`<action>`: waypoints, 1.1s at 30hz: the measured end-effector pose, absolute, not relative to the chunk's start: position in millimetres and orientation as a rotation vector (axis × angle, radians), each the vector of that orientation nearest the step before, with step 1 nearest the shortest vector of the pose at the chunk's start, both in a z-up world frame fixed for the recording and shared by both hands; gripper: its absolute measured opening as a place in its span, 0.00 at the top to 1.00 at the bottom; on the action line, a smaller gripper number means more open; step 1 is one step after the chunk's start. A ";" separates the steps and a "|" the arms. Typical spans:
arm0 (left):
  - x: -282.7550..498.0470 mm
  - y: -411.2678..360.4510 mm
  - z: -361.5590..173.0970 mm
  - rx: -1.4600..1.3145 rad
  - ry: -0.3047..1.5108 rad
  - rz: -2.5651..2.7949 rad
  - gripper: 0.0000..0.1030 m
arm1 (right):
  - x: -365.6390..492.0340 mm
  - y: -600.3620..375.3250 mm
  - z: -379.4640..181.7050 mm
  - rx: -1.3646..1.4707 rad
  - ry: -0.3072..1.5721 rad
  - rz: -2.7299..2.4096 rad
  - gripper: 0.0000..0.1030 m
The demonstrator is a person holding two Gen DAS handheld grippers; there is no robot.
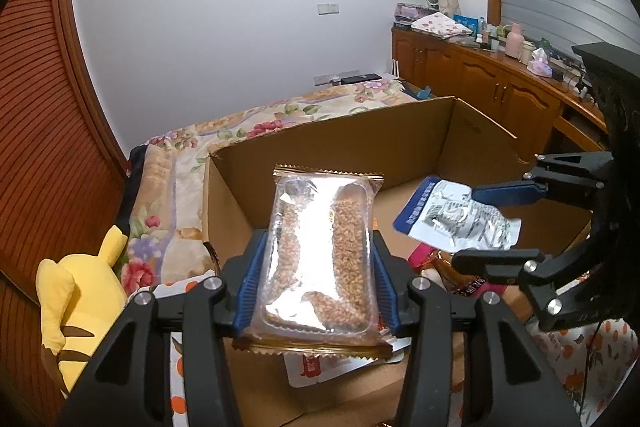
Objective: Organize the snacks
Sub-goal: 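Lift both packets and carry them over the cardboard box, then open both tools to drop the packets into the box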
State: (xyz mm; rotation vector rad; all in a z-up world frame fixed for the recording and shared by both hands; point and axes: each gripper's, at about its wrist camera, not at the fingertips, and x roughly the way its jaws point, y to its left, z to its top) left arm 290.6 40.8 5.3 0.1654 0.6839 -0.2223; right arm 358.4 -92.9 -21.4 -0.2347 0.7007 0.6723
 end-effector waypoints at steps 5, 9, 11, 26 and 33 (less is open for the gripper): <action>292.1 42.6 5.4 0.156 0.683 -0.215 0.51 | 362.0 -82.0 -23.9 -0.223 0.718 0.692 0.43; 289.7 47.1 8.9 0.153 0.676 -0.206 0.50 | 363.7 -75.3 -27.7 -0.224 0.730 0.701 0.43; 286.9 49.7 11.5 0.152 0.671 -0.201 0.49 | 364.9 -72.3 -30.9 -0.225 0.738 0.706 0.43; 263.2 76.2 22.0 0.120 0.629 -0.190 0.36 | 369.1 -63.5 -30.2 -0.166 0.764 0.736 0.43; 244.4 90.1 22.8 0.095 0.614 -0.189 0.32 | 368.9 -48.3 -30.8 -0.163 0.772 0.740 0.42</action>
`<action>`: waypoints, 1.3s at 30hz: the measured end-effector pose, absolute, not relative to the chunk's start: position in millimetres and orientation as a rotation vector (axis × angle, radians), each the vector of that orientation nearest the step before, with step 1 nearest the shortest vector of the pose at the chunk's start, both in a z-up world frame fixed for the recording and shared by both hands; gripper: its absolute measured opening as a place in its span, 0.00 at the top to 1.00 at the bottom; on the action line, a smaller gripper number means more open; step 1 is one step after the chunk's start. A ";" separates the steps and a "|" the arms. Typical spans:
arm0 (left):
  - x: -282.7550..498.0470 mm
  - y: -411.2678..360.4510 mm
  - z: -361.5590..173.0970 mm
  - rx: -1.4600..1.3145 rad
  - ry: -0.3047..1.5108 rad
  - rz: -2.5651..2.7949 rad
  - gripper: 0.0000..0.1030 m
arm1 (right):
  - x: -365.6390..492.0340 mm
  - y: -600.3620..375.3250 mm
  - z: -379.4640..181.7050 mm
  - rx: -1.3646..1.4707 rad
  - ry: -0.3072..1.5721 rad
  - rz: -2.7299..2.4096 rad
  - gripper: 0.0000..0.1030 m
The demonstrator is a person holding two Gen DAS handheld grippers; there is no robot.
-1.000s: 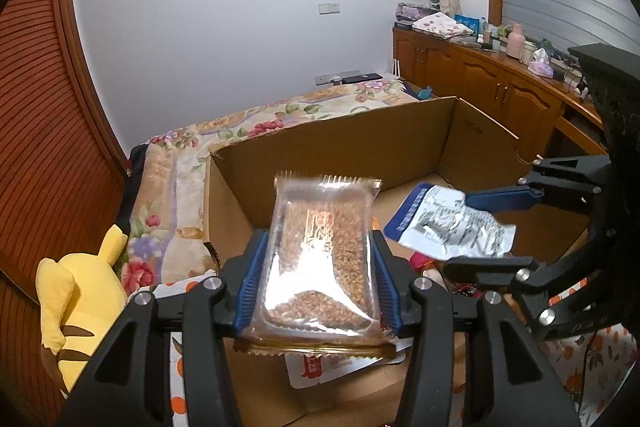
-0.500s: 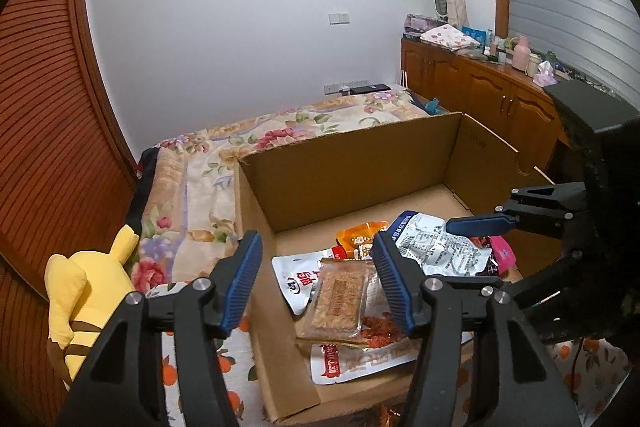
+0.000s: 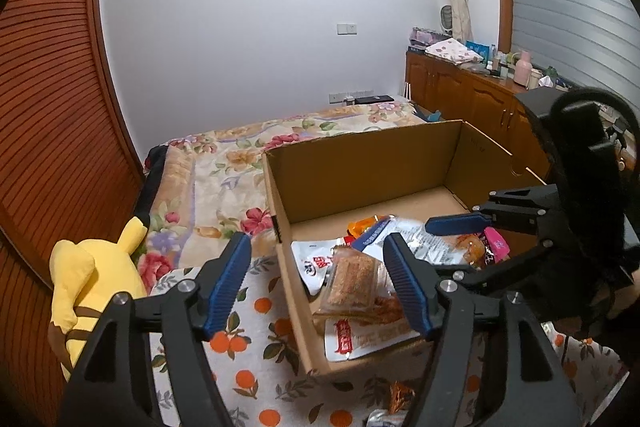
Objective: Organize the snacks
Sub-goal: 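Open both tools to drop the packets into the box, then move both tools back to the packets on the tablecloth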
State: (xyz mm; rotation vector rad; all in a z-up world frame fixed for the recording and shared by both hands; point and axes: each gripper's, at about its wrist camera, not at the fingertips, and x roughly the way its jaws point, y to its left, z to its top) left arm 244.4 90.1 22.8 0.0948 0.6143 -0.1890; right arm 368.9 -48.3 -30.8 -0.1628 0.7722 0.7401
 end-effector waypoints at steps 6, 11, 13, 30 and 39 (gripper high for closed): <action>233.4 95.0 19.3 0.086 0.621 -0.188 0.31 | 364.9 -49.1 -29.3 -0.167 0.767 0.726 0.42; 221.1 96.5 15.5 0.086 0.626 -0.190 0.31 | 358.1 -46.8 -23.7 -0.175 0.755 0.713 0.42; 213.8 97.6 14.4 0.087 0.625 -0.193 0.31 | 352.4 -49.9 -20.4 -0.177 0.744 0.707 0.42; 158.3 81.4 -26.1 0.101 0.697 -0.259 0.31 | 249.8 -128.5 -11.5 -0.191 0.672 0.623 0.41; 150.0 69.5 -74.3 0.108 0.810 -0.294 0.31 | 235.1 -158.2 -54.2 -0.170 0.756 0.553 0.42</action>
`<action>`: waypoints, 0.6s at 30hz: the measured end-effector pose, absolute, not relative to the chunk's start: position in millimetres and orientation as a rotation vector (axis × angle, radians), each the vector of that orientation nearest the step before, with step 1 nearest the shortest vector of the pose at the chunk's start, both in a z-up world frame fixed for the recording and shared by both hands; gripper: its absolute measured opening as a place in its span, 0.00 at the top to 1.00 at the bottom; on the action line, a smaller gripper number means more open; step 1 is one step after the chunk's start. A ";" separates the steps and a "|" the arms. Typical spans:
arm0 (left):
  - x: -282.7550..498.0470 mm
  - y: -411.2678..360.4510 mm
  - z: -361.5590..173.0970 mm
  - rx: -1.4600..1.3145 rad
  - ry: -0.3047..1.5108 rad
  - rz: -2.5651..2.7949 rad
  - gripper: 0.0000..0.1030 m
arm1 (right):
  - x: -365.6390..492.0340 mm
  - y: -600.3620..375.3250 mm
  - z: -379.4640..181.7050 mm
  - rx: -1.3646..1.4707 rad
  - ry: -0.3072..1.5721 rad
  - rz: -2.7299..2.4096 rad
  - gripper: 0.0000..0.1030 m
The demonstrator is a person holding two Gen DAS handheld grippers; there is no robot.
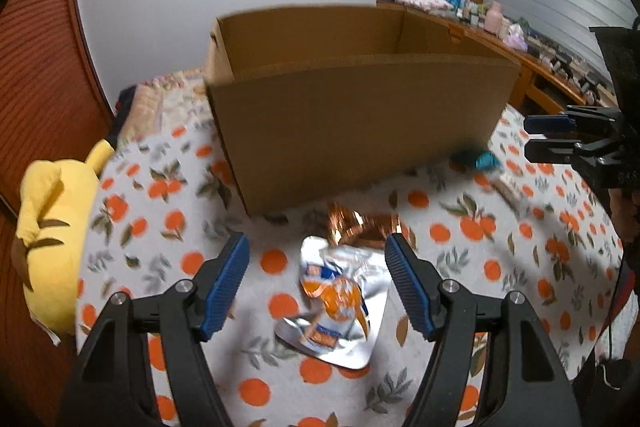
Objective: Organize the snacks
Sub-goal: 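Move both tools back to the packets on the tablecloth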
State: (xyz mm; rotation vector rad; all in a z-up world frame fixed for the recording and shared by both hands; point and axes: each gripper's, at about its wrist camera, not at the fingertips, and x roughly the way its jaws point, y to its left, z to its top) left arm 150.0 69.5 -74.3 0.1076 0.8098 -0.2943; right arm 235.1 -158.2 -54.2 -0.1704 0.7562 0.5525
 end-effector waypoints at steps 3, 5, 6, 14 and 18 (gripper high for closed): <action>149.7 65.3 -86.8 0.120 0.838 -0.300 0.31 | 236.7 -162.1 -70.4 -0.165 0.788 0.532 0.42; 150.1 63.8 -92.1 0.124 0.853 -0.301 0.31 | 238.5 -167.0 -82.8 -0.157 0.811 0.519 0.42; 150.1 62.9 -94.8 0.126 0.859 -0.302 0.31 | 240.2 -169.4 -89.3 -0.142 0.825 0.517 0.42; 151.6 59.6 -110.1 0.146 0.895 -0.297 0.31 | 248.1 -179.2 -118.9 -0.109 0.882 0.487 0.51; 150.6 56.4 -115.5 0.155 0.901 -0.295 0.30 | 249.4 -178.4 -126.7 -0.132 0.878 0.447 0.55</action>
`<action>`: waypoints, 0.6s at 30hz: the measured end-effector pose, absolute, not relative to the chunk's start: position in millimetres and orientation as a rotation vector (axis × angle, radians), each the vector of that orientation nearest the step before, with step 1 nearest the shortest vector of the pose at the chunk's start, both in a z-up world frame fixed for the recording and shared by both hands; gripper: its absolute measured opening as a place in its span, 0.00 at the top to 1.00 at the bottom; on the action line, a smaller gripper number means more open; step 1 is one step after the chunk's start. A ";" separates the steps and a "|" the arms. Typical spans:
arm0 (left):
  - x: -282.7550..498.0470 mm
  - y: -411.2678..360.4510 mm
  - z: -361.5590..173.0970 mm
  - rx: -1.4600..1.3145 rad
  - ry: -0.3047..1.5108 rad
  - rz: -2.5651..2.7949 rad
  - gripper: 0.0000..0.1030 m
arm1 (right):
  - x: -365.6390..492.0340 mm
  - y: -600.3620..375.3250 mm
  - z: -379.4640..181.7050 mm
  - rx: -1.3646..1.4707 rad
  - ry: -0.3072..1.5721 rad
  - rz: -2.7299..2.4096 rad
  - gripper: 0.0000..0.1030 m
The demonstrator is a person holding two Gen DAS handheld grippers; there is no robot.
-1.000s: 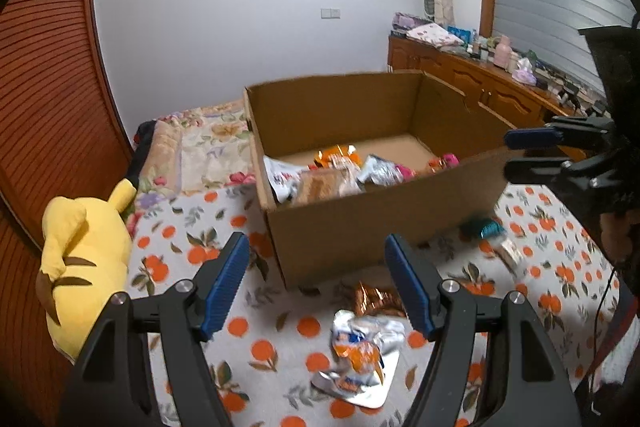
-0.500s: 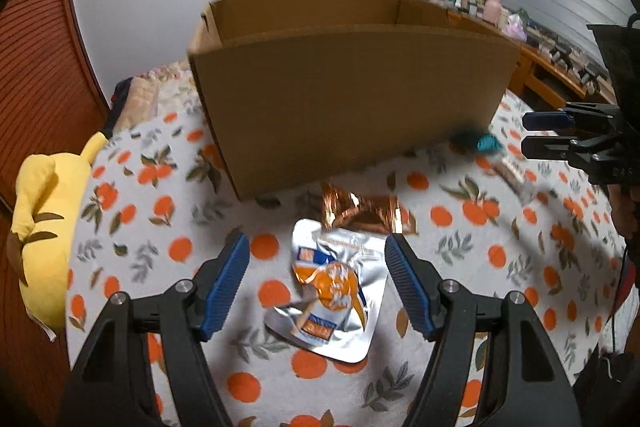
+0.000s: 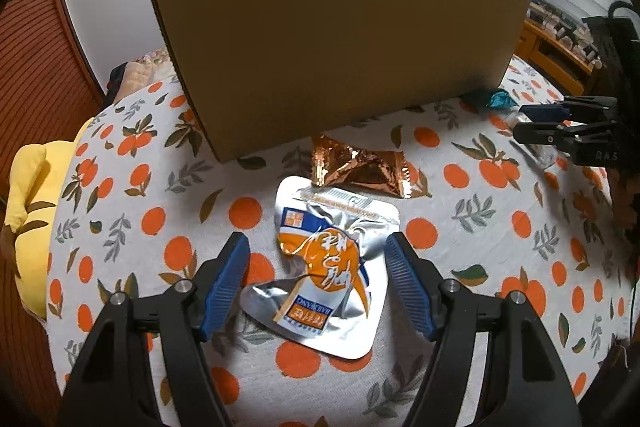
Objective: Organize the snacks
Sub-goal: 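Move both tools back to the packets on the tablecloth, then grasp the small clear packet with the right tool while the left tool grasps the orange-white packet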
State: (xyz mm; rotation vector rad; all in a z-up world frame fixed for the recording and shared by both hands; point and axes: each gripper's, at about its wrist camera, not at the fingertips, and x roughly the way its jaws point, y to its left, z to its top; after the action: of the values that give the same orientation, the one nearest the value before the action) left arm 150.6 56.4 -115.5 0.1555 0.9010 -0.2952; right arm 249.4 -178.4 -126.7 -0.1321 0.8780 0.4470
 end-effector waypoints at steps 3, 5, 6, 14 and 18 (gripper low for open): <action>150.6 55.9 -116.5 0.156 0.901 -0.294 0.28 | 249.9 -181.5 -126.3 -0.112 0.877 0.440 0.56; 151.0 57.2 -117.9 0.151 0.894 -0.285 0.23 | 249.5 -182.0 -127.1 -0.115 0.873 0.437 0.56; 151.7 58.9 -119.0 0.141 0.896 -0.282 0.20 | 249.1 -180.4 -127.5 -0.123 0.870 0.434 0.56; 156.3 64.9 -122.1 0.116 0.917 -0.254 0.06 | 243.3 -173.1 -130.7 -0.162 0.837 0.411 0.55; 158.1 67.7 -124.1 0.107 0.927 -0.233 0.01 | 243.0 -173.0 -130.9 -0.167 0.836 0.411 0.54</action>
State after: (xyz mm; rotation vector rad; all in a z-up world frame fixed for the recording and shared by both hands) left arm 158.1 67.7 -124.1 0.1066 0.9265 -0.2332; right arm 243.0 -173.0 -130.9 -0.1670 0.8364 0.4108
